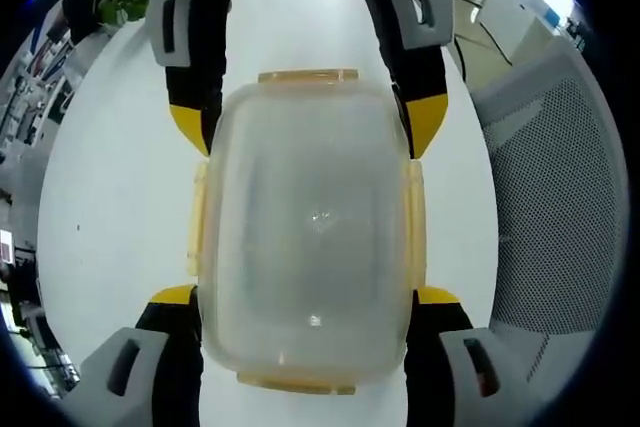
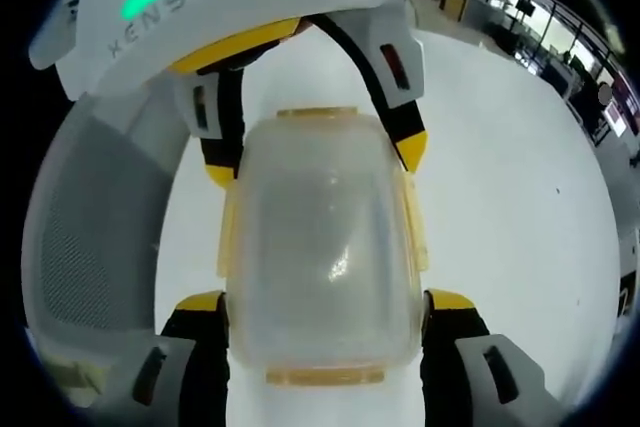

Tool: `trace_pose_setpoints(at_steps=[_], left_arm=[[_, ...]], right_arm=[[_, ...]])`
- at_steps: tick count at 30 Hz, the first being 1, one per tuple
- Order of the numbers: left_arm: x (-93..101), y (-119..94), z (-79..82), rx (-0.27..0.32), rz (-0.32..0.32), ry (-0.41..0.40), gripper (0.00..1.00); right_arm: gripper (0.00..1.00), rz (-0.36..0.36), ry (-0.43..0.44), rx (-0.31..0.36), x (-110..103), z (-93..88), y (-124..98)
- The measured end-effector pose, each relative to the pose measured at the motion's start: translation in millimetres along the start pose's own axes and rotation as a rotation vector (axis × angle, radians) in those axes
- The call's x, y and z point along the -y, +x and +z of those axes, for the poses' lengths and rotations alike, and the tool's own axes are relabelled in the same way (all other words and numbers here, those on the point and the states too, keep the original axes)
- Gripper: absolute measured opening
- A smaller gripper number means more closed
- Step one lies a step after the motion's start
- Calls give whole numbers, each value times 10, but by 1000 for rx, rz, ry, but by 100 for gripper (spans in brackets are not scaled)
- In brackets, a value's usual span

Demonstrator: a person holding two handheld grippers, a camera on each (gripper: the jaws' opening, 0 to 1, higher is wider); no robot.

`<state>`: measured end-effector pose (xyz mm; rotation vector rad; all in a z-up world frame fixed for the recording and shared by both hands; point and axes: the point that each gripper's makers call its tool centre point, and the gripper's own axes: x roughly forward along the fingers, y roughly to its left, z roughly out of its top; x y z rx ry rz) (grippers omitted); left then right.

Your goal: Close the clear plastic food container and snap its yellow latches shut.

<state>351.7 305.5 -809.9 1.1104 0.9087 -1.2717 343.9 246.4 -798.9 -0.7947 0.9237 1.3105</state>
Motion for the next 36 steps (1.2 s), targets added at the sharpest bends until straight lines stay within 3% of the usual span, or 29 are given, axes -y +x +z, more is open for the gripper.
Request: trace_pose_setpoints(at_steps=[36], left_arm=[[-91,-118,-466,28,-4,8,84]], right_arm=[[81,-12,24,-11,44,456,241]])
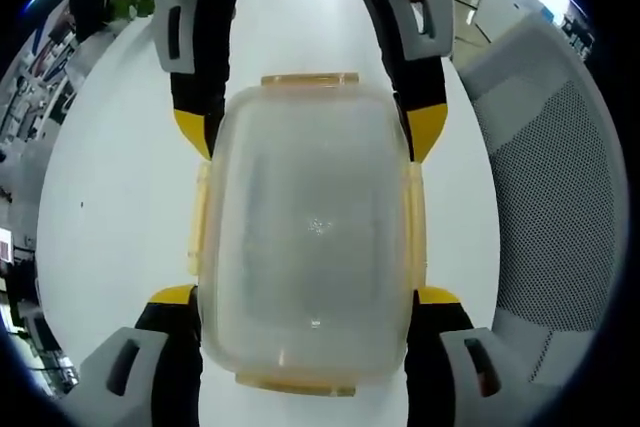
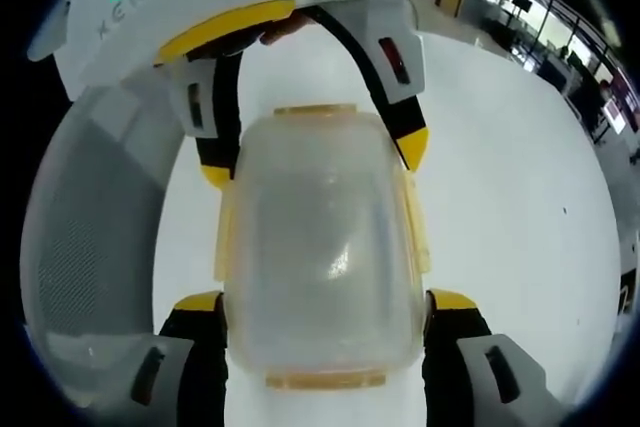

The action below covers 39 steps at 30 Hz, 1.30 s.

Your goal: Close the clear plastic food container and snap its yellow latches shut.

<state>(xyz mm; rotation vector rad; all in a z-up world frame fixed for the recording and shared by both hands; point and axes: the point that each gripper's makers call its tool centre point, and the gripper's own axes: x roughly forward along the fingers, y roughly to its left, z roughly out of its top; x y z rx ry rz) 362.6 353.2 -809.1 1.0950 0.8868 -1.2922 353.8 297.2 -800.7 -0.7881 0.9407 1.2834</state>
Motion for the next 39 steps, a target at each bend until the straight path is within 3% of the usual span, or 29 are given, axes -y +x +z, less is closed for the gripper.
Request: trace_pose_setpoints(at_steps=[20,31,33,34,35,39], left_arm=[[-32,-55,-219,16,0,-10,85],[-27,-39,-227,17,28,-24,87],[-25,2,-256,1,53,7,88],[-67,4,-321,-42,92,56,88],[-28,11,-291,-29,72,16,88],[-58,-13,-287,-29,70,31,88]], right_arm=[[83,3,6,-15,15,210,125],[83,-1,9,-20,8,221,139],[84,0,11,-21,8,223,143],[84,0,17,-23,7,224,142],[84,0,18,-23,17,229,155],[84,6,18,-30,24,233,155]])
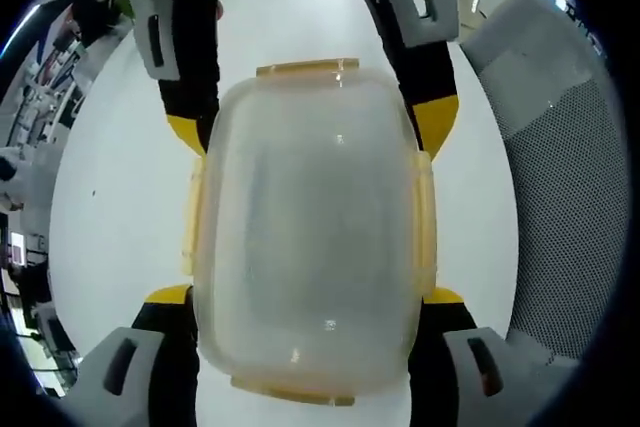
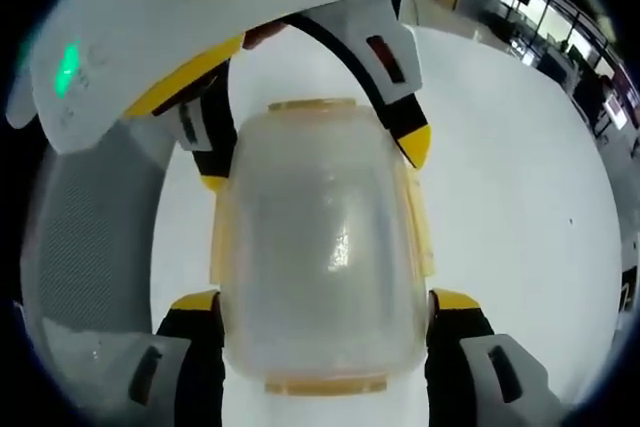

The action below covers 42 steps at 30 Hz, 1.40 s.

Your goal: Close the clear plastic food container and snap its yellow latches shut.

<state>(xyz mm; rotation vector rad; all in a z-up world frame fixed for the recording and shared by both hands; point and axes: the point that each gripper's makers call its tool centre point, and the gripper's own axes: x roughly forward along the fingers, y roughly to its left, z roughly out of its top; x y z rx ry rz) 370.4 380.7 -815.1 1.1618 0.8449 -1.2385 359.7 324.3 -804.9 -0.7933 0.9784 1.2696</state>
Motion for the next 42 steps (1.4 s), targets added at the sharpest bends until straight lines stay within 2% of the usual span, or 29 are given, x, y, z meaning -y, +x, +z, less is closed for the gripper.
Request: trace_pose_setpoints(at_steps=[6,17,37,42], left_arm=[[-20,5,8,-8,-12,-8,88],[-130,37,31,14,-9,-22,89],[-374,102,60,32,-6,-38,89],[-408,102,53,34,-8,-37,89]], right_arm=[[83,-5,-3,15,17,8,-5],[83,-8,4,25,127,18,-12],[84,-5,-4,-4,376,7,-14],[84,-7,-4,6,412,3,-20]])
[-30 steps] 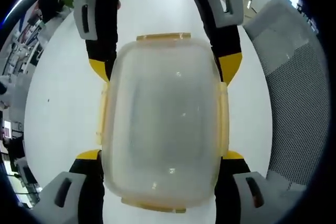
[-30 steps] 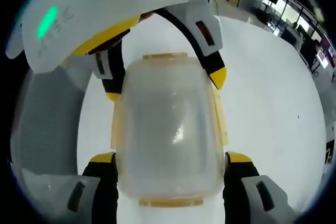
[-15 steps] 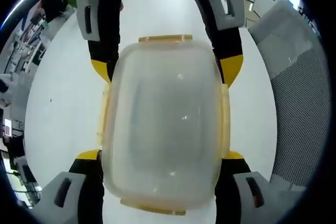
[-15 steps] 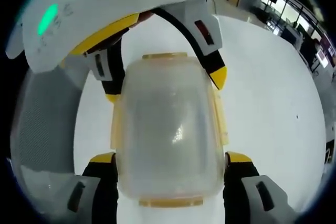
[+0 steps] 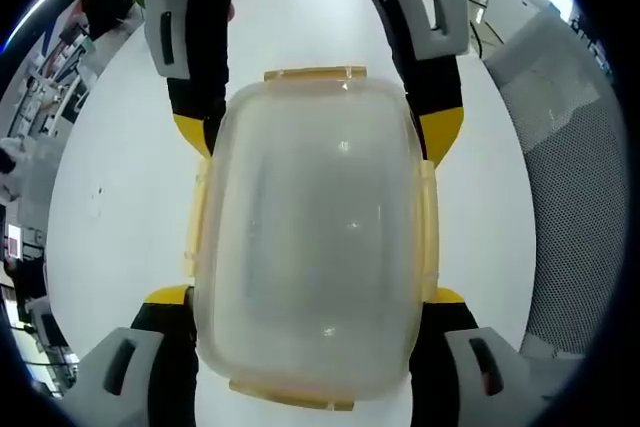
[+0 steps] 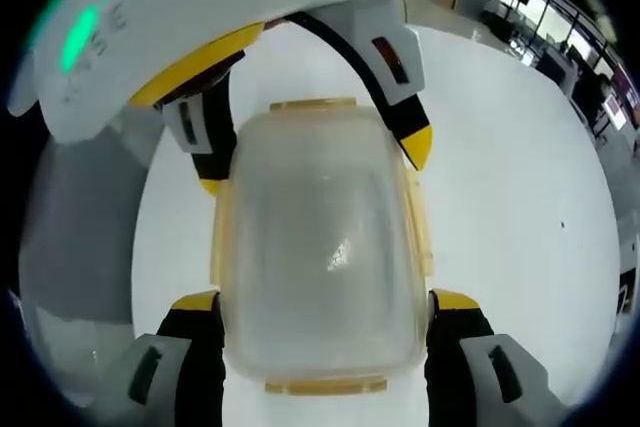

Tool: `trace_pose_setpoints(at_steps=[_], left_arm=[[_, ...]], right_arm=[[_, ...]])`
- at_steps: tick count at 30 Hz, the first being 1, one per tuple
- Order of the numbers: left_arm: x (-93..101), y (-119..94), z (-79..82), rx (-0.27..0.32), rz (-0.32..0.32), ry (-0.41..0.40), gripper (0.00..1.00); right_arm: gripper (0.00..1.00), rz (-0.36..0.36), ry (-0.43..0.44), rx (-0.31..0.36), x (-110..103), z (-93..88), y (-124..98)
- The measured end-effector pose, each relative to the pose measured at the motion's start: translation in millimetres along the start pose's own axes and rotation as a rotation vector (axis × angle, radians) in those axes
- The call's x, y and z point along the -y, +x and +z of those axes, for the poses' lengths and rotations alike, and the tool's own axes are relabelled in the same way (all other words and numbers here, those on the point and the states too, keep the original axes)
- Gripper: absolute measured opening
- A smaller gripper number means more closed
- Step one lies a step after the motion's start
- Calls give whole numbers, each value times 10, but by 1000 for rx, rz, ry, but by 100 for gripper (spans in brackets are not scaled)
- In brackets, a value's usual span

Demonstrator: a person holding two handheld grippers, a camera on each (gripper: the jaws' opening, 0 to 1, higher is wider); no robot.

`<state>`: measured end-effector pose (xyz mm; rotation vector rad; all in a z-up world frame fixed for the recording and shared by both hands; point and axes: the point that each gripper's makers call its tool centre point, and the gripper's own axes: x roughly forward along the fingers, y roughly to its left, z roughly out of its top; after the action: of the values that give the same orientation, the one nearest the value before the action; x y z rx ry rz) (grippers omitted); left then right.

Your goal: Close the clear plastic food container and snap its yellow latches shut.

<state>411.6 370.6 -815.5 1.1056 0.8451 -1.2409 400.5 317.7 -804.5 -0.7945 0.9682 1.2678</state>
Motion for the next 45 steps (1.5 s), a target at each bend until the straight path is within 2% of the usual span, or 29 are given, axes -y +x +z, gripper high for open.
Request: trace_pose_setpoints(at_steps=[36,45], left_arm=[[-348,83,47,34,-13,-24,90],[-377,99,61,40,-21,-31,91]], right_arm=[[84,1,-12,-14,361,-3,-9],[84,2,-17,-27,402,-19,-8]])
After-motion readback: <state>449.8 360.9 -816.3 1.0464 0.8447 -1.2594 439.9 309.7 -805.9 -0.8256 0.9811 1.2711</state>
